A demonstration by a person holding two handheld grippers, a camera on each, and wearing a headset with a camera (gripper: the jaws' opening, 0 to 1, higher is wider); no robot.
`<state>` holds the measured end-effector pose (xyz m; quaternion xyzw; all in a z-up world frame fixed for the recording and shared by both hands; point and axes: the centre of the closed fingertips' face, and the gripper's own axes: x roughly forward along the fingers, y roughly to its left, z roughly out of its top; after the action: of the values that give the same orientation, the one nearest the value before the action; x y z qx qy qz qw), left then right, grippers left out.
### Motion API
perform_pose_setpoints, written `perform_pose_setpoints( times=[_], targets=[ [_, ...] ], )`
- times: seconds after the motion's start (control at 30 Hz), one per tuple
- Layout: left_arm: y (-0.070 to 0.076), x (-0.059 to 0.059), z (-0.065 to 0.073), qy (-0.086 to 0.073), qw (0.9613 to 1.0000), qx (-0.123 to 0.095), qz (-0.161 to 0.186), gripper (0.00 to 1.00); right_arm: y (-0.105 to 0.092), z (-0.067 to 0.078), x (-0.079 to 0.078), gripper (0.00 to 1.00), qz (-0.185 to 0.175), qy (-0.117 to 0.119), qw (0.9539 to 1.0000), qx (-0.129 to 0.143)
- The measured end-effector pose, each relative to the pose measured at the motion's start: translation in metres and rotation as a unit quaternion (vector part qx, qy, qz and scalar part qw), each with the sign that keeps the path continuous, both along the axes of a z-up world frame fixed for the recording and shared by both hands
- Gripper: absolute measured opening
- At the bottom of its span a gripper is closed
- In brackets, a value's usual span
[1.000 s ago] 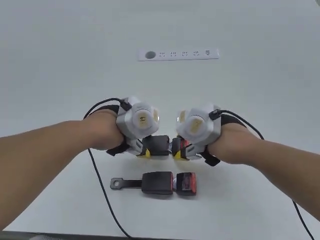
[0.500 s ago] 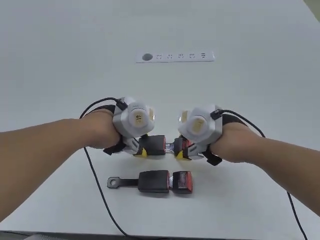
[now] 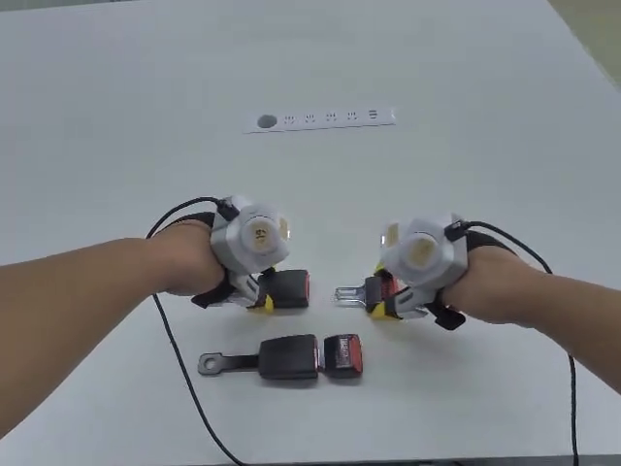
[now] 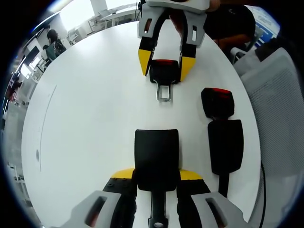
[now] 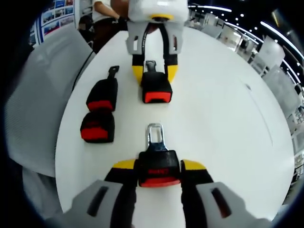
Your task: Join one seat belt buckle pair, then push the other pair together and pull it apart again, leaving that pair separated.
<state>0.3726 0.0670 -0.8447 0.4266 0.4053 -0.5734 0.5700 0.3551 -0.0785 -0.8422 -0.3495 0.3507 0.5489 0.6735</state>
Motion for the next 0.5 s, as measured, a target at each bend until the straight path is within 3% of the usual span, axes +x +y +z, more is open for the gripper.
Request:
perform_pose_setpoints(
  times=[0.23, 0.37, 0.5],
  targets=[
    [0.000, 0.000, 0.000, -0.008, 0.9999, 0.007, -0.003, 0.32, -0.045, 0.000, -0.003, 0.35, -0.013, -0.005, 0.9995, -0.030],
    [0.000, -0.001, 0.001, -0.013, 0.9999, 0.006, -0.008, 0.33, -0.063, 0.000, -0.005, 0.35, -0.018, 0.003, 0.9992, -0.036],
    [0.000, 0.000, 0.000, -0.012, 0.9999, 0.009, -0.003, 0.33, -0.076, 0.001, -0.004, 0.36, -0.030, -0.005, 0.9985, -0.046]
  ],
)
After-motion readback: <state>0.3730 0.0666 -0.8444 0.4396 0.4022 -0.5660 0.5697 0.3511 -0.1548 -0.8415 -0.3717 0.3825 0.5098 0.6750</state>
